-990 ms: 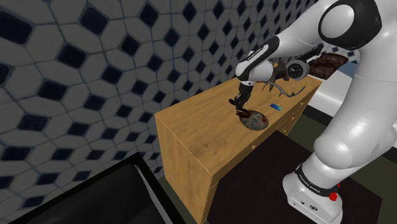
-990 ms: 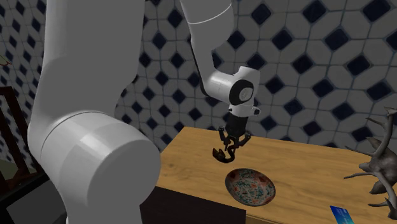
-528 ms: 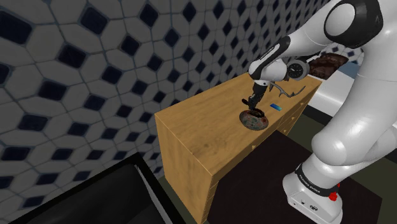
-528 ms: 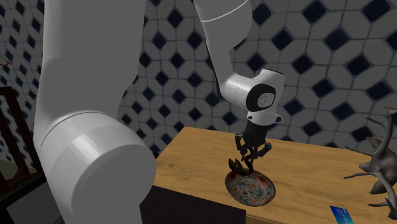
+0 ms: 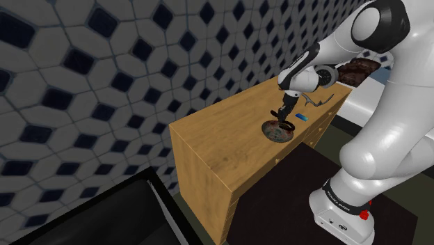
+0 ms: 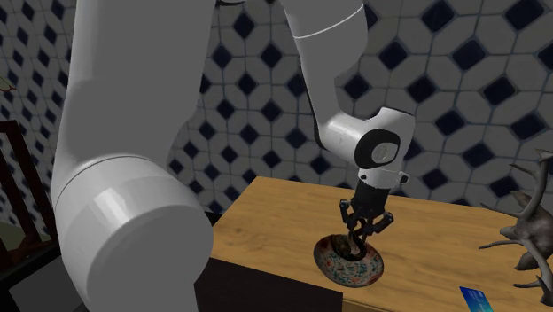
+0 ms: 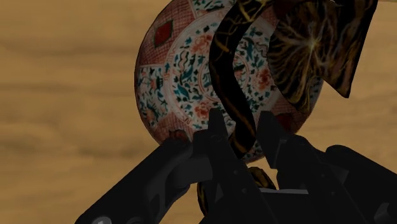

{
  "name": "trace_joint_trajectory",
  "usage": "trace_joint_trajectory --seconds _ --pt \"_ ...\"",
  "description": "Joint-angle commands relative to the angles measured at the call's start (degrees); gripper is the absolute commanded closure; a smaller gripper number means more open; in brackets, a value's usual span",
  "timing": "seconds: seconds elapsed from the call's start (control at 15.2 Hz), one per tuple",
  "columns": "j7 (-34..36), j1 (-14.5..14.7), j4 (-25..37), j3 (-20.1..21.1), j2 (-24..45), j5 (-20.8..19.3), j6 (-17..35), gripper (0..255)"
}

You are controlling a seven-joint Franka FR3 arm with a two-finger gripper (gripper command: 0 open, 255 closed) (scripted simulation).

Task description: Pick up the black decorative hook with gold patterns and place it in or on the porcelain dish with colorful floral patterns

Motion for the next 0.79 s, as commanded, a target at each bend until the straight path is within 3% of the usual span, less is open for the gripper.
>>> trace_joint_trajectory --seconds 0.0,0.73 --pt "-0.6 -0.2 0.1 0.2 1.4 0.5 1.3 255" --pt "-2.4 -1.2 1.3 1.7 7.8 2.7 6.4 255"
